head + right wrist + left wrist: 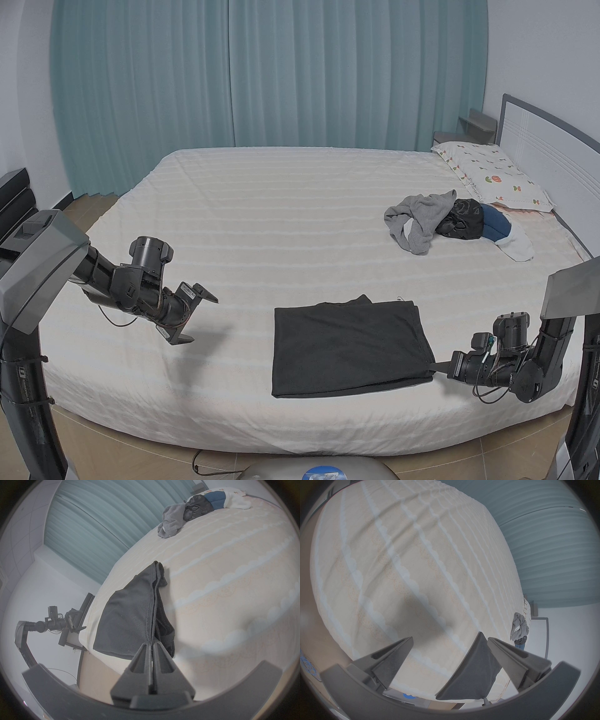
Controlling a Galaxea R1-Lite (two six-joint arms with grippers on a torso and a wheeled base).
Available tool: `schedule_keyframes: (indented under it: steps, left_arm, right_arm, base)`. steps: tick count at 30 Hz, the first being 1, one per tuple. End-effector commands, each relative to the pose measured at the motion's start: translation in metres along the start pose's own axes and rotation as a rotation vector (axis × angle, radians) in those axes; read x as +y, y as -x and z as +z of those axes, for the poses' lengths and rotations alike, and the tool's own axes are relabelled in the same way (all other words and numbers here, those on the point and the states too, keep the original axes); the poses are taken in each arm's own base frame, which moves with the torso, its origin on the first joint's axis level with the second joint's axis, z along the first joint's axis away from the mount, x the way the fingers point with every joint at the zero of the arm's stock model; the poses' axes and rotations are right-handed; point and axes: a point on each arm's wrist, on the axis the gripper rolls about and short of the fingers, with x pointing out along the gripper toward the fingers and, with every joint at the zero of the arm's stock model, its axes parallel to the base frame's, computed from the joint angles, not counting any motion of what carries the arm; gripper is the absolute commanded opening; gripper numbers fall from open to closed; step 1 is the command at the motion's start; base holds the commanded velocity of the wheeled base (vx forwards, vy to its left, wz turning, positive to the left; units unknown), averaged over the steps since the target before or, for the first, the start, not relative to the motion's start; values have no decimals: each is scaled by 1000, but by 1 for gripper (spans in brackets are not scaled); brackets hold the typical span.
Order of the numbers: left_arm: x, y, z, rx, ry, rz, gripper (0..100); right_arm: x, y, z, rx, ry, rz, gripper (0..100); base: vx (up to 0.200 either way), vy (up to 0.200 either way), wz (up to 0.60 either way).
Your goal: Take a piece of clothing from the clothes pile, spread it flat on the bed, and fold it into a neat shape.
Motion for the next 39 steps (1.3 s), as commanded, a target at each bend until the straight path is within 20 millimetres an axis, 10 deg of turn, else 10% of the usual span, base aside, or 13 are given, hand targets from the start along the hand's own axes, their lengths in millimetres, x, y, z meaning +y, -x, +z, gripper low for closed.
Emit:
schedule_keyframes:
  steps: [1,12,13,27,39]
  left_arm:
    - [0,0,0,0,-1,0,100]
    - [0,0,0,0,1,0,100]
    - [0,-1,0,0,2,-1,100]
    - [0,1,1,-1,11,2,100]
    - [0,0,0,0,4,4,100]
  right_arm:
    - [-3,3,-1,2,9,-10,0]
    - [-5,2,0,-1,22,-13,0]
    - [-3,3,2,-9,23,-7,100]
    - [7,-21,58,-194,-103,61,100]
    - [19,-64,69,-212,-144,99,100]
  base:
    - [0,0,0]
    - [0,0,0]
    - [0,0,0]
    - [129,0,0]
    - [0,0,0]
